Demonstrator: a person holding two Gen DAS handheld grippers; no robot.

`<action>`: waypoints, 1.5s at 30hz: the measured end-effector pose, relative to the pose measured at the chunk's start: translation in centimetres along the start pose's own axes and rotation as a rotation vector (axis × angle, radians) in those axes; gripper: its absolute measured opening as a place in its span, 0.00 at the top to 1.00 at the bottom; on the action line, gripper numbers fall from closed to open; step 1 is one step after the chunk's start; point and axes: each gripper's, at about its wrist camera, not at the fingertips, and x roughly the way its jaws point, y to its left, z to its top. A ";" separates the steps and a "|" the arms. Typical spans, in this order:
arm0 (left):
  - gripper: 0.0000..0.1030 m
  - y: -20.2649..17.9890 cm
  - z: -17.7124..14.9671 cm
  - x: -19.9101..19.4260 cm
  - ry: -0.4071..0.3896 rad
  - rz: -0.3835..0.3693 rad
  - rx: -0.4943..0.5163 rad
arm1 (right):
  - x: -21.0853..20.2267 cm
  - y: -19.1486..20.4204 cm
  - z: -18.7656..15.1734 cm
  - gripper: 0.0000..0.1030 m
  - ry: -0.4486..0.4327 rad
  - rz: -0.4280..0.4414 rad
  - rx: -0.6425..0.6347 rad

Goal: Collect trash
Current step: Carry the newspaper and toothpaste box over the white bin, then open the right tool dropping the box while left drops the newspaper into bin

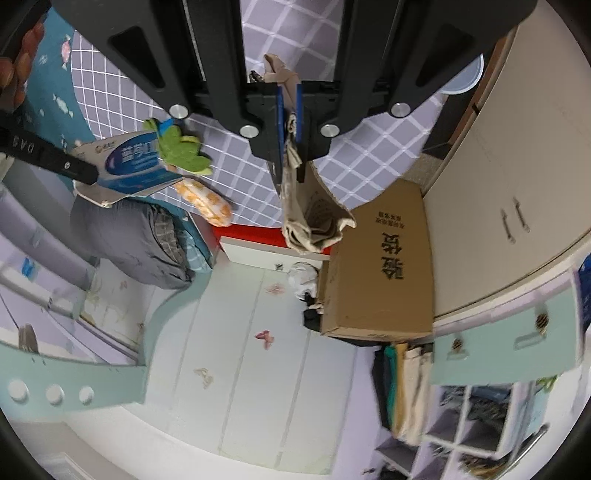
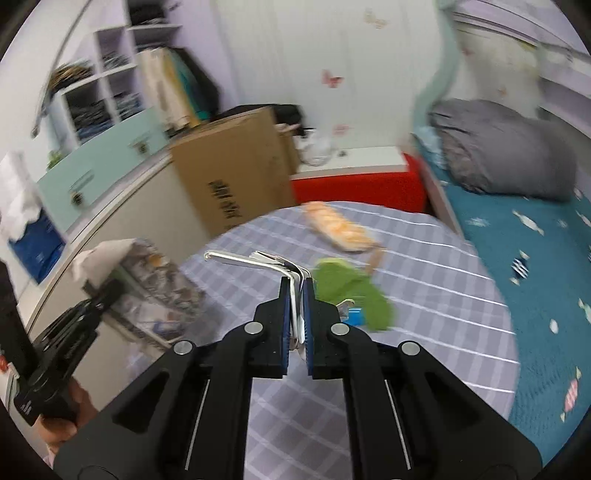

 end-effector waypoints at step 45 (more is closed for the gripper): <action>0.96 39.9 -12.6 5.7 0.293 0.424 -0.325 | 29.1 36.7 -13.5 0.37 0.434 0.255 -0.381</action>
